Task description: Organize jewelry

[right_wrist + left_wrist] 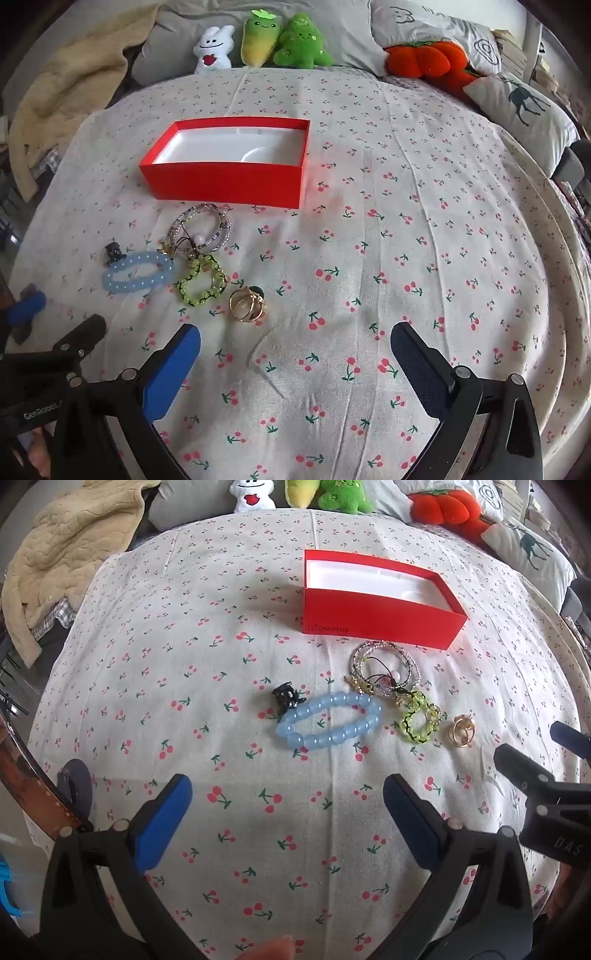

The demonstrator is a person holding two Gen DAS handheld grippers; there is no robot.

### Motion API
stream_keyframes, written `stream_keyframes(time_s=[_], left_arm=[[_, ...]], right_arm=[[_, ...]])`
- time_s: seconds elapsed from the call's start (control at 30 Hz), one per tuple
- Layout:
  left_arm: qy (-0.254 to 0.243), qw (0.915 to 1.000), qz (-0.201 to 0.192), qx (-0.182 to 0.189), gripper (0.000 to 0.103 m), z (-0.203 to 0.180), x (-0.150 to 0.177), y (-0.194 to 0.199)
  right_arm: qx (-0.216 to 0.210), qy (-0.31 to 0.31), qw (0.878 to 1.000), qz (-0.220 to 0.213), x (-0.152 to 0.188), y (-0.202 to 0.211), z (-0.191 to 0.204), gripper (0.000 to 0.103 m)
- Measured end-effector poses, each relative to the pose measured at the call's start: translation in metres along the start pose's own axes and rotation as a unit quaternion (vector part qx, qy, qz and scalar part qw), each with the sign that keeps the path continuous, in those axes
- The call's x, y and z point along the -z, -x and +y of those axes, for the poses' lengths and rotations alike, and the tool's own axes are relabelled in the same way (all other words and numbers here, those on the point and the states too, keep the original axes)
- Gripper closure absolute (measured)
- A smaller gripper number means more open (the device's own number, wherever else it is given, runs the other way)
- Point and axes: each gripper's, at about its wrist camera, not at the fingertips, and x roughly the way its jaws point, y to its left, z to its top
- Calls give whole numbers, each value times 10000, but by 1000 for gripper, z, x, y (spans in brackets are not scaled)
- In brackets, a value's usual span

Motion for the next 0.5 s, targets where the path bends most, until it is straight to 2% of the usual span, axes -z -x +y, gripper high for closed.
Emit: stream_keyframes(time_s=[0.13, 0.23, 0.33, 0.5], left_arm=[[-33, 9999, 8, -163, 0, -1, -2, -1], [-15, 9997, 114, -232, 0, -1, -9, -9], [120, 9997, 12, -194, 0, 3, -2, -10], [141, 9998, 19, -160, 0, 4, -1, -7]], right_arm=[[288, -16, 9995, -90, 11, 4, -8, 0], [380, 63, 9985, 384, -2, -6, 6, 0], [100, 100, 9985, 537, -4, -18, 2, 0], [113, 136, 9981, 582, 0, -12, 8, 0]])
